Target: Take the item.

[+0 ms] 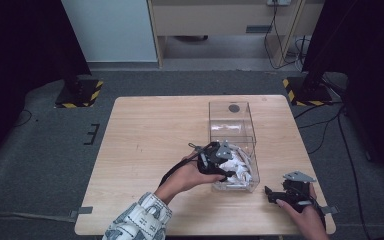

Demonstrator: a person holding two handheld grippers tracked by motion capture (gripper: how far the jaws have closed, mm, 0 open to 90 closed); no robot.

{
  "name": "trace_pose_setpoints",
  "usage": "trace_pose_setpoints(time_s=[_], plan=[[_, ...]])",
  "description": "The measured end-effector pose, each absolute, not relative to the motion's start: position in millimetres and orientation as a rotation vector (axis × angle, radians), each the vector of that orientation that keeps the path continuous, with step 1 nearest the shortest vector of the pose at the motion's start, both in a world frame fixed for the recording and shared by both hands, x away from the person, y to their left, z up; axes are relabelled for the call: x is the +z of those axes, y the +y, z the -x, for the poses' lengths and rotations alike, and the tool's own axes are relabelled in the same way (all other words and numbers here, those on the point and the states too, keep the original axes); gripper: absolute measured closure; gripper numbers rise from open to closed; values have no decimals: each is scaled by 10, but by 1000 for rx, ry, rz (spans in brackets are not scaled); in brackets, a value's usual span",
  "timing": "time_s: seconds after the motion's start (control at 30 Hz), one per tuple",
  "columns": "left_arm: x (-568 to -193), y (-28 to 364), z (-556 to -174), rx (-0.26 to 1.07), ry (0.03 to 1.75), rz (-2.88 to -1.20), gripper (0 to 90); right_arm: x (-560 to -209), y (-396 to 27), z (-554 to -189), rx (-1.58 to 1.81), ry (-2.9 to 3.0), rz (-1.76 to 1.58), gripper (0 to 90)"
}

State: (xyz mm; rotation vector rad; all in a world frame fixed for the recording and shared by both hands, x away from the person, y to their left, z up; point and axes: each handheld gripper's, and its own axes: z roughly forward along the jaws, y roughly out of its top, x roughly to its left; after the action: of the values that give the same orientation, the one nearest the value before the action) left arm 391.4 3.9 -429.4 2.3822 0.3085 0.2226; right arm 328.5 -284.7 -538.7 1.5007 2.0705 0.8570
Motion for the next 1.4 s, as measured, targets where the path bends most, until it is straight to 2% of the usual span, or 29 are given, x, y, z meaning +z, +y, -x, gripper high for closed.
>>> trace_pose_setpoints(time_s=[0.3,0.9,1.03,1.2,1.4], plan=[[-4354,-33,-3956,210,339,-2411,510,-5387,-2847,-3285,857,2071,-1500,7],[-4432,-86,-3998,220,345,-2451,483,-5387,-2846,-3285,857,2069,-1502,7],[-4455,-95,-4000,210,339,-2471,560,-5387,-2847,-3285,857,2071,-1501,7],[-4438,-95,-4017,186,362,-2469,731,-5387,-2847,-3285,857,2071,-1500,7],[-4411,-68,-4029,177,373,-2460,846,-5387,-2846,-3285,858,2069,-1502,7]])
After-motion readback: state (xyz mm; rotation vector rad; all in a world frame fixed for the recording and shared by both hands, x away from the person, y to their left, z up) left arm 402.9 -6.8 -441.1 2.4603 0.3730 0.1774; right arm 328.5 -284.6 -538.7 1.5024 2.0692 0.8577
